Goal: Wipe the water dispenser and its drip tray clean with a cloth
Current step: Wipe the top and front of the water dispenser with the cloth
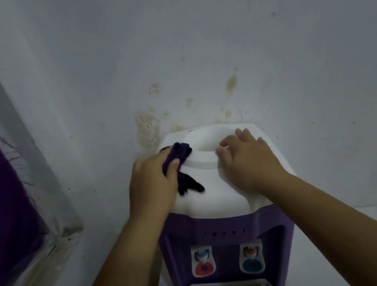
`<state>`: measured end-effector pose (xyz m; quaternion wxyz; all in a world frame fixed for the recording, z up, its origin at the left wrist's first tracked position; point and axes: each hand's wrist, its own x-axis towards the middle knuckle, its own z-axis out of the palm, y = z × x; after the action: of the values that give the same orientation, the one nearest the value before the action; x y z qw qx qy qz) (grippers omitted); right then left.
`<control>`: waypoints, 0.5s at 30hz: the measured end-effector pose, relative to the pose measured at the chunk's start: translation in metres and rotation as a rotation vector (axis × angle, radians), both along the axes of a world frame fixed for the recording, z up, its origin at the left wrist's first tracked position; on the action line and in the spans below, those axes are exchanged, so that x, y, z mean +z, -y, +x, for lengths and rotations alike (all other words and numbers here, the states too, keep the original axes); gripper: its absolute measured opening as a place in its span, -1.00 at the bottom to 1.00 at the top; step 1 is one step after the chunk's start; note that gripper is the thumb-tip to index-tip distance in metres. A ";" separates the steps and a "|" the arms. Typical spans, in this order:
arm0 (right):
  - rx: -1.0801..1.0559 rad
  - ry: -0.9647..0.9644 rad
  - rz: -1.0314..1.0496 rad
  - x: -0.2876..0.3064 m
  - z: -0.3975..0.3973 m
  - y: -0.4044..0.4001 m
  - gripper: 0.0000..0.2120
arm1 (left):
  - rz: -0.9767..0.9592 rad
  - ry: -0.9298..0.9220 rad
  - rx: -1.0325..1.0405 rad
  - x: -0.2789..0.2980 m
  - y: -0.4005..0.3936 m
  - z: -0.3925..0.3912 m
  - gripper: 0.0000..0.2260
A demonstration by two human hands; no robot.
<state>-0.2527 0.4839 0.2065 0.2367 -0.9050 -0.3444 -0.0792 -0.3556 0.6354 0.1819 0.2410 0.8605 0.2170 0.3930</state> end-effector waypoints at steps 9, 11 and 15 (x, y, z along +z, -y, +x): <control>0.047 -0.081 0.093 0.006 0.022 0.023 -0.61 | -0.082 -0.120 -0.010 0.016 -0.041 0.036 -0.79; 0.042 -0.024 0.124 -0.004 0.015 0.021 -0.59 | -0.081 -0.194 -0.006 0.024 -0.052 0.053 -0.78; -0.039 0.017 0.198 -0.009 0.014 0.022 -0.60 | -0.097 -0.281 -0.095 0.038 -0.062 0.083 -0.80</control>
<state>-0.2382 0.4615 0.1977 0.3204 -0.8831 -0.3192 -0.1251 -0.2722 0.6972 0.2198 0.2681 0.9036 0.2263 0.2458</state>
